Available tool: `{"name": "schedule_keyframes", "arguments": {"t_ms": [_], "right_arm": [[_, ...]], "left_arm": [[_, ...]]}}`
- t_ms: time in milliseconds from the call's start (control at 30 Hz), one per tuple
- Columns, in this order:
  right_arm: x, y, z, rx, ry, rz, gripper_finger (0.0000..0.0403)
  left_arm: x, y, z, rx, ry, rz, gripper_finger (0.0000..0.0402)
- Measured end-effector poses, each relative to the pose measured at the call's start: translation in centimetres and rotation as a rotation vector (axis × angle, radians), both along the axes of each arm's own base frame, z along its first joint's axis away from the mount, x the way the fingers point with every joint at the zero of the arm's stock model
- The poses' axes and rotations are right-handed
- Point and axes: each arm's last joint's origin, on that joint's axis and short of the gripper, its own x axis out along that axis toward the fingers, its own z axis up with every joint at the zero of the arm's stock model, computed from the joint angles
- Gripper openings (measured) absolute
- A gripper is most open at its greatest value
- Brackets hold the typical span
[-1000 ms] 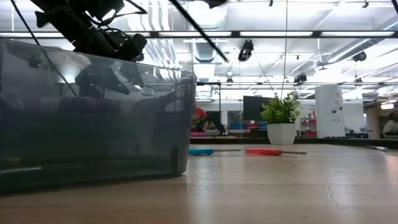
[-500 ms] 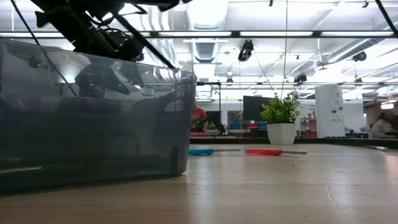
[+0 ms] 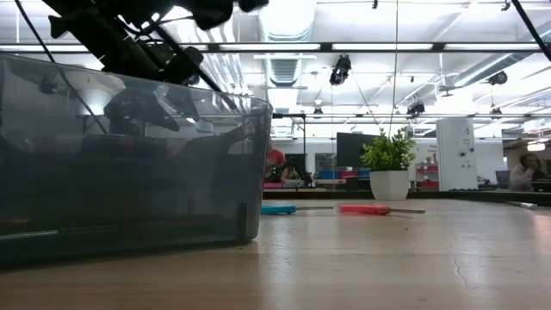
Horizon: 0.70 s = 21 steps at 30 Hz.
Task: Pick & Place Paint Supplies
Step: Put the bottom silver paint brush into the black transparent bin
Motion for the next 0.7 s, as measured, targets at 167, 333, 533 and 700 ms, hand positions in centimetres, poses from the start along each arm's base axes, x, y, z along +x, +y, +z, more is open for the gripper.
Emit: {"name": "schedule_keyframes", "arguments": {"t_ms": [167, 333, 533, 700], "right_arm": [[0.6, -0.6, -1.4, 0.041, 0.044, 0.024, 0.0018], [1.1, -1.3, -2.1, 0.108, 0.076, 0.031, 0.0018], [1.5, -2.0, -3.3, 0.181, 0.148, 0.01, 0.0018], [1.7, -2.4, -4.5, 0.228, 0.206, -0.024, 0.0018]], "left_arm": [[0.0, 0.0, 0.0, 0.0, 0.0, 0.0, 0.0232], [0.0, 0.0, 0.0, 0.0, 0.0, 0.0, 0.0232], [0.0, 0.0, 0.0, 0.0, -0.001, 0.0, 0.0232], [0.0, 0.0, 0.0, 0.0, 0.0, 0.0, 0.0232]]}}
